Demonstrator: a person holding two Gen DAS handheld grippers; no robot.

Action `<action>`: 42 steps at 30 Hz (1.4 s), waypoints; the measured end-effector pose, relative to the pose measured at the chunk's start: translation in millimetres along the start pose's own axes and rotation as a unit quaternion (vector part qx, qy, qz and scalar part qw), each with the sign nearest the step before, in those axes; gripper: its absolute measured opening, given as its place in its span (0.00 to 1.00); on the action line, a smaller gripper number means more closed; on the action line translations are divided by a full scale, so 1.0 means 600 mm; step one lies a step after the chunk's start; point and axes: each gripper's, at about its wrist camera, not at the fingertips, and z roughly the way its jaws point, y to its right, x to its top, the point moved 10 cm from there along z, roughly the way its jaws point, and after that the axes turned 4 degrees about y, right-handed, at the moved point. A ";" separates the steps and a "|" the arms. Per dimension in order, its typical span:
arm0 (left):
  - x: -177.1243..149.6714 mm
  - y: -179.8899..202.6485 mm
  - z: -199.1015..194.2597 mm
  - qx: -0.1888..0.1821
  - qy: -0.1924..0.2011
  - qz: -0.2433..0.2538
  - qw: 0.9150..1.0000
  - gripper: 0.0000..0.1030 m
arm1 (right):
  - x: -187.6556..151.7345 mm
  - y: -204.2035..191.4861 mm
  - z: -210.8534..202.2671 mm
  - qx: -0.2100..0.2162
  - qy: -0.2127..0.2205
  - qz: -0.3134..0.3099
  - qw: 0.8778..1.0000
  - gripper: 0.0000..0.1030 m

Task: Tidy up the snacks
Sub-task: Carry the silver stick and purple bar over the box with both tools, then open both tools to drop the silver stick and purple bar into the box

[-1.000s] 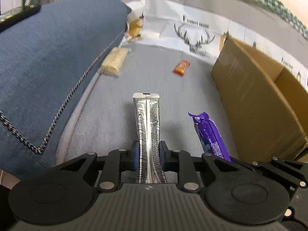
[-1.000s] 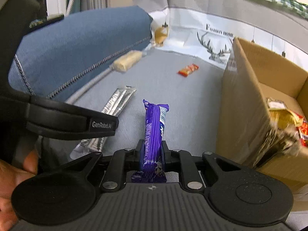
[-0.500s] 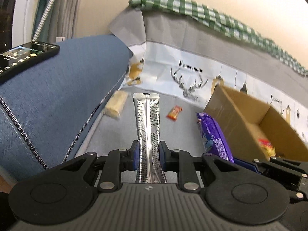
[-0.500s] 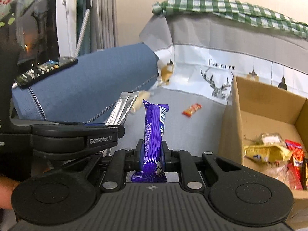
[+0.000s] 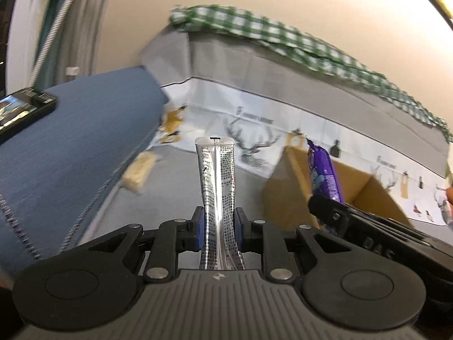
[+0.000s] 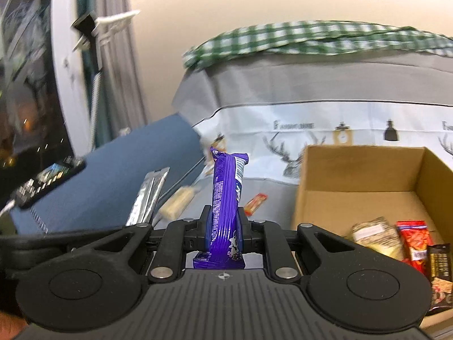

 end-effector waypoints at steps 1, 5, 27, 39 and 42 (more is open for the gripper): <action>0.004 0.015 0.002 -0.006 0.001 0.003 1.000 0.22 | 0.006 0.015 -0.002 -0.008 0.006 0.010 1.000 0.16; 0.016 0.082 0.009 -0.037 0.005 0.019 0.999 0.22 | 0.024 0.073 -0.013 -0.051 0.028 0.047 0.997 0.16; 0.016 0.246 0.018 -0.125 0.014 0.057 0.990 0.49 | 0.016 0.285 -0.061 -0.267 0.071 0.149 0.950 0.67; 0.026 0.110 -0.015 -0.103 0.025 0.038 0.994 0.49 | 0.011 0.205 -0.059 -0.239 0.059 0.076 0.966 0.67; 0.033 0.089 -0.011 -0.103 0.027 0.039 0.994 0.48 | 0.010 0.184 -0.059 -0.231 0.053 0.062 0.970 0.67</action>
